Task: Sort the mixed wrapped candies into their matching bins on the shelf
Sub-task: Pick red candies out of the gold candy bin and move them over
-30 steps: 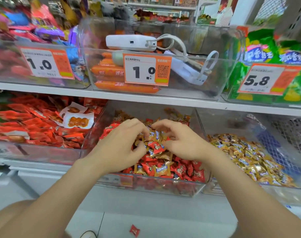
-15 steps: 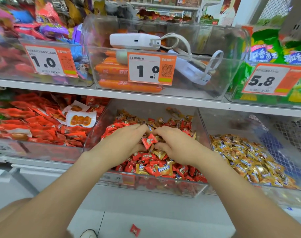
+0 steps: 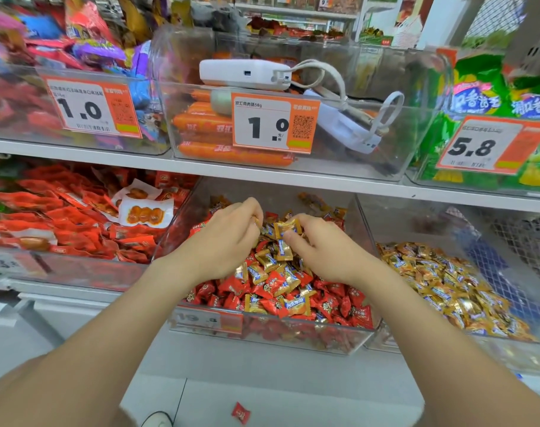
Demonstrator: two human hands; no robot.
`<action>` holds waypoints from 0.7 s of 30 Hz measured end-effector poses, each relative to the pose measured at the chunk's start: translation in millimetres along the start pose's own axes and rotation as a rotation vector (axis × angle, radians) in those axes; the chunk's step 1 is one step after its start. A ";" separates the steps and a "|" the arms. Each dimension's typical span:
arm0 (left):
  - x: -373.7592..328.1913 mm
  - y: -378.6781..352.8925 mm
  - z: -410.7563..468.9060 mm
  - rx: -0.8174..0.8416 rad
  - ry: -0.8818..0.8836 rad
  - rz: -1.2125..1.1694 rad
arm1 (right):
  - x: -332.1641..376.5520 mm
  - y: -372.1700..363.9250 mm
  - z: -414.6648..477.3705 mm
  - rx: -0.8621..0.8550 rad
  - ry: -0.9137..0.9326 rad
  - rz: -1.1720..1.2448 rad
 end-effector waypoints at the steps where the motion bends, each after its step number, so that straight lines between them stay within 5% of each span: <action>1: 0.6 1.1 1.0 -0.009 -0.005 0.019 | 0.0 -0.9 0.9 -0.018 -0.004 -0.023; 5: 0.7 4.0 0.3 -0.064 -0.014 0.083 | 0.3 2.5 1.4 -0.095 -0.011 -0.046; 16: -13.3 8.9 -17.4 0.036 -0.030 -0.081 | -8.0 15.8 -2.7 0.013 -0.225 0.417; 21: -4.7 19.1 -30.5 0.201 -0.004 0.227 | -6.1 15.1 -6.8 0.064 -0.256 0.540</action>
Point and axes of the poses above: each hand's wrist, its own z-axis towards the middle knuckle, its own y-axis out of the back of the hand, x = y × z, the point moved 2 cm from there along z, towards the middle knuckle, and after that the axes turned 9 degrees about -y, right-handed, at the moved point
